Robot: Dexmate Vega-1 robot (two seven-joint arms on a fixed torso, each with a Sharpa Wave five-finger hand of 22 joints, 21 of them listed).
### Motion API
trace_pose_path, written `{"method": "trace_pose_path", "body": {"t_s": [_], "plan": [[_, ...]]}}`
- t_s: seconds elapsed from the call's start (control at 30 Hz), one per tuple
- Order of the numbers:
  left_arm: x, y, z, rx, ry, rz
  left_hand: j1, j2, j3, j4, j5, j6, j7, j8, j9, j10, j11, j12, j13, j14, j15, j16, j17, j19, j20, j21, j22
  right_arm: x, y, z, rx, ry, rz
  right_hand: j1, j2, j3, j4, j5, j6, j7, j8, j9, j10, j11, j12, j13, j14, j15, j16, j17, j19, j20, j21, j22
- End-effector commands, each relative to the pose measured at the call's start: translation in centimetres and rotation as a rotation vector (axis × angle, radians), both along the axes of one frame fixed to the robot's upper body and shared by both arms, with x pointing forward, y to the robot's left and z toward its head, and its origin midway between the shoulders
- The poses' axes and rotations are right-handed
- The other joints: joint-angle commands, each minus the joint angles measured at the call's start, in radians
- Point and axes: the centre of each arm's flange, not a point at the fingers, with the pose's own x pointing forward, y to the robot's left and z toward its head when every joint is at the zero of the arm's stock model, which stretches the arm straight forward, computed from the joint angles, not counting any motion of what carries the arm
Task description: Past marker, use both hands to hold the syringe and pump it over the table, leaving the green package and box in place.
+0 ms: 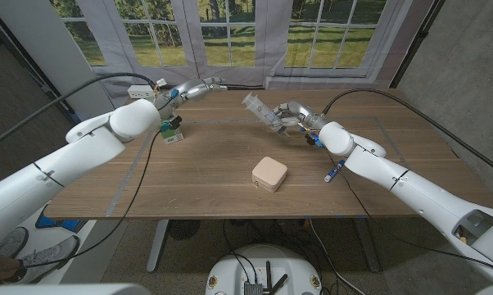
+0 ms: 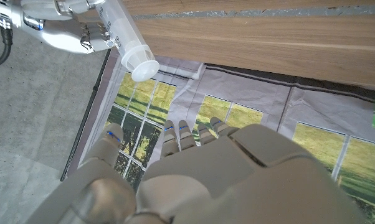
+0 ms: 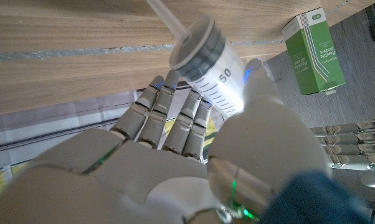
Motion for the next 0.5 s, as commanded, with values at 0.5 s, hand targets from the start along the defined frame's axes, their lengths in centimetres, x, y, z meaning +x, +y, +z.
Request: {"method": "trace_pose_path", "body": {"t_s": [0.5], "plan": [[1.9,1.9,-4.5,-0.324,-0.032,-0.051,0.018,0.065,-0.001,-0.017,0.001,-0.012,-0.007,-0.007,0.0,-0.01,0.001,0.001,0.002,0.012,-0.035,-0.001,0.001,0.057,-0.01,0.017,0.002,0.1,0.0,1.3,-0.081,-0.016,-0.024,0.145,0.155,-0.004,0.004,0.008,0.1,-0.106,-0.001,0.005,0.025,-0.033,0.003,0.007,-0.002,-0.17,-0.005,0.006,0.004,-0.048,-0.004,0.004]]}}
